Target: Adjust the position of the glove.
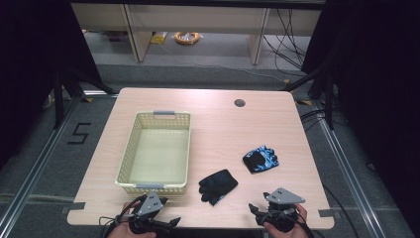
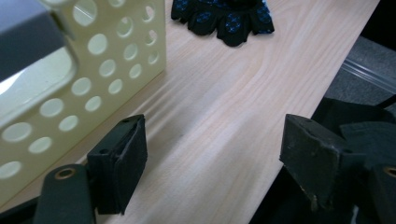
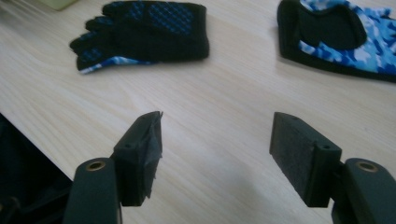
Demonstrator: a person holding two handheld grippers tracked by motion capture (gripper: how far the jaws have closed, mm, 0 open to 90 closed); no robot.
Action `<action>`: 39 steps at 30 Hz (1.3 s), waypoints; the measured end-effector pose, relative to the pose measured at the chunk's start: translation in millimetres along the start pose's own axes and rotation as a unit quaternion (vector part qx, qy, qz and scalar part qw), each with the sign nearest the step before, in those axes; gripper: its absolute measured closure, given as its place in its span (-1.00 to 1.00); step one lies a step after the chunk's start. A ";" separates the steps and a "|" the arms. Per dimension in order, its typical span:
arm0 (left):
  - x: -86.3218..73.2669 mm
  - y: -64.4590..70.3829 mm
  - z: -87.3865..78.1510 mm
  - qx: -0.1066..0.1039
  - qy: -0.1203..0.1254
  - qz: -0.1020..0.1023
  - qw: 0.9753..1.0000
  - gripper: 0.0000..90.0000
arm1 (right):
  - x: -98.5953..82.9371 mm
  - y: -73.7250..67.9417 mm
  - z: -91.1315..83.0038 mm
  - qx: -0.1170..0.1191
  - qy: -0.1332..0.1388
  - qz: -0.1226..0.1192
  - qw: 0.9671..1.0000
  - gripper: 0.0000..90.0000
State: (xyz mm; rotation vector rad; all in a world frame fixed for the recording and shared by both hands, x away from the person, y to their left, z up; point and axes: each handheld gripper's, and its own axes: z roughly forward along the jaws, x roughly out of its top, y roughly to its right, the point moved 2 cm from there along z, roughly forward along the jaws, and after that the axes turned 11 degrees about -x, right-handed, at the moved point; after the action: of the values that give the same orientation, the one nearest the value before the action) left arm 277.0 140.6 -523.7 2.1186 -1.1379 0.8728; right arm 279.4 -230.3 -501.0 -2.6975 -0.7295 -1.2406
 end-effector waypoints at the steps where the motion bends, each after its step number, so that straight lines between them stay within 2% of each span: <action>1: 0.3 0.7 0.1 -0.006 -0.003 -0.003 1.000 -0.51 | 1.7 -0.7 -0.2 -0.005 0.006 -0.008 1.000 -0.16; 2: 0.3 0.7 0.1 -0.006 -0.003 -0.003 1.000 -0.50 | 1.7 -0.7 -0.2 -0.005 0.006 -0.008 1.000 -0.16; 3: 0.6 1.9 0.8 -0.009 -0.003 -0.012 1.000 -0.50 | 3.0 -1.7 -0.8 -0.002 0.002 -0.007 1.000 -0.11; 4: 1.4 4.1 4.0 -0.008 0.014 -0.017 1.000 -0.50 | 5.1 -1.3 0.2 0.000 0.006 -0.019 1.000 -0.02; 5: 2.8 6.3 6.7 -0.018 0.017 -0.015 1.000 -0.49 | 9.8 -4.6 1.4 0.012 0.005 -0.024 1.000 0.04; 6: 2.8 6.3 6.7 -0.018 0.017 -0.015 1.000 -0.48 | 13.2 -4.1 3.1 0.016 0.011 -0.037 0.999 0.08; 8: 5.9 10.2 12.2 -0.030 0.022 -0.015 0.999 -0.47 | 20.5 -6.5 4.8 0.023 0.011 -0.045 0.999 0.10; 10: 7.1 10.8 13.7 -0.030 0.021 -0.016 0.999 -0.46 | 24.2 -7.2 6.3 0.022 0.014 -0.051 0.998 0.15; 12: 13.4 10.1 18.4 -0.029 0.025 -0.010 0.999 -0.43 | 36.5 -7.0 11.7 0.022 0.017 -0.070 0.997 0.25; 13: 16.9 10.3 20.3 -0.032 0.030 -0.005 0.999 -0.39 | 40.7 -7.7 14.3 0.023 0.014 -0.067 0.997 0.27; 14: 20.3 11.9 22.8 -0.036 0.031 -0.011 0.999 -0.36 | 45.0 -6.8 18.0 0.022 0.013 -0.072 0.997 0.31; 15: 24.4 11.7 24.8 -0.032 0.031 0.000 0.999 -0.34 | 49.6 -6.3 21.5 0.020 0.012 -0.073 0.997 0.34; 16: 24.4 11.7 24.8 -0.032 0.031 0.000 0.999 -0.31 | 54.3 -6.0 25.5 0.021 0.011 -0.076 0.997 0.36; 17: 32.9 12.6 29.1 -0.037 0.033 0.010 0.999 -0.28 | 60.4 -5.8 29.6 0.024 0.008 -0.079 0.997 0.39; 18: 32.9 12.6 29.1 -0.037 0.033 0.010 0.999 -0.28 | 60.4 -5.8 29.6 0.024 0.008 -0.079 0.997 0.39; 19: 40.7 15.0 34.7 -0.036 0.037 0.015 0.999 -0.25 | 69.3 -6.0 38.0 0.027 0.012 -0.079 0.996 0.42; 20: 40.7 15.0 34.7 -0.036 0.037 0.015 0.999 -0.22 | 72.3 -6.3 41.2 0.029 0.010 -0.079 0.996 0.43; 22: 50.0 16.0 42.2 -0.035 0.025 0.037 0.998 -0.19 | 78.5 -7.4 49.3 0.030 0.000 -0.078 0.997 0.45; 23: 51.7 15.8 45.0 -0.026 0.021 0.049 0.998 -0.16 | 81.0 -7.4 54.3 0.031 0.001 -0.080 0.996 0.45; 24: 51.7 15.8 45.0 -0.026 0.021 0.049 0.998 -0.13 | 82.7 -7.9 58.0 0.028 -0.003 -0.075 0.997 0.45; 25: 54.6 16.1 49.7 -0.034 0.009 0.052 0.998 -0.13 | 84.9 -7.1 62.2 0.031 -0.011 -0.075 0.997 0.45; 26: 56.0 16.4 53.5 -0.035 0.016 0.054 0.998 -0.12 | 85.7 -7.4 65.2 0.031 -0.011 -0.073 0.997 0.45; 28: 56.7 17.1 55.6 -0.035 0.014 0.050 0.998 -0.06 | 86.9 -7.3 68.1 0.030 -0.012 -0.070 0.997 0.45; 29: 57.8 15.2 58.0 -0.035 -0.001 0.066 0.997 -0.03 | 88.1 -6.5 70.3 0.033 -0.019 -0.072 0.997 0.46; 30: 57.9 15.8 59.2 -0.038 -0.004 0.060 0.997 -0.01 | 89.8 -7.6 75.6 0.041 -0.020 -0.057 0.997 0.46; 31: 58.9 14.1 63.6 -0.033 -0.017 0.066 0.997 0.02 | 90.1 -7.4 79.5 0.041 -0.019 -0.058 0.997 0.45; 32: 58.9 14.1 63.6 -0.033 -0.017 0.066 0.997 0.03 | 90.1 -7.4 79.5 0.041 -0.019 -0.058 0.997 0.45; 33: 60.4 14.3 68.1 -0.036 -0.016 0.054 0.998 0.04 | 90.7 -7.8 87.0 0.048 -0.024 -0.060 0.997 0.45; 34: 60.4 14.3 68.1 -0.036 -0.016 0.054 0.998 0.06 | 90.7 -7.8 87.0 0.048 -0.024 -0.060 0.997 0.45; 35: 62.1 14.3 69.8 -0.037 -0.015 0.058 0.998 0.08 | 90.5 -9.3 91.8 0.056 -0.030 -0.050 0.997 0.45; 36: 64.0 15.8 72.4 -0.034 -0.018 0.052 0.998 0.11 | 90.4 -10.5 94.9 0.057 -0.026 -0.044 0.997 0.45; 37: 65.4 15.5 73.6 -0.029 -0.021 0.059 0.998 0.12 | 90.7 -10.5 95.1 0.062 -0.038 -0.045 0.996 0.45; 38: 65.4 15.5 73.6 -0.029 -0.021 0.059 0.998 0.12 | 90.7 -10.5 95.1 0.062 -0.038 -0.045 0.996 0.45; 39: 66.4 15.8 76.0 -0.025 -0.031 0.056 0.998 0.14 | 90.7 -12.5 98.5 0.062 -0.038 -0.037 0.997 0.45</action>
State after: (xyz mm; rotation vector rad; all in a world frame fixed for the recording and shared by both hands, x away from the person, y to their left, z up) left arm 312.3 44.9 -517.3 2.0706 -1.3076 0.8247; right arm 392.6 -157.9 -501.6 -2.6514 -0.8915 -1.0750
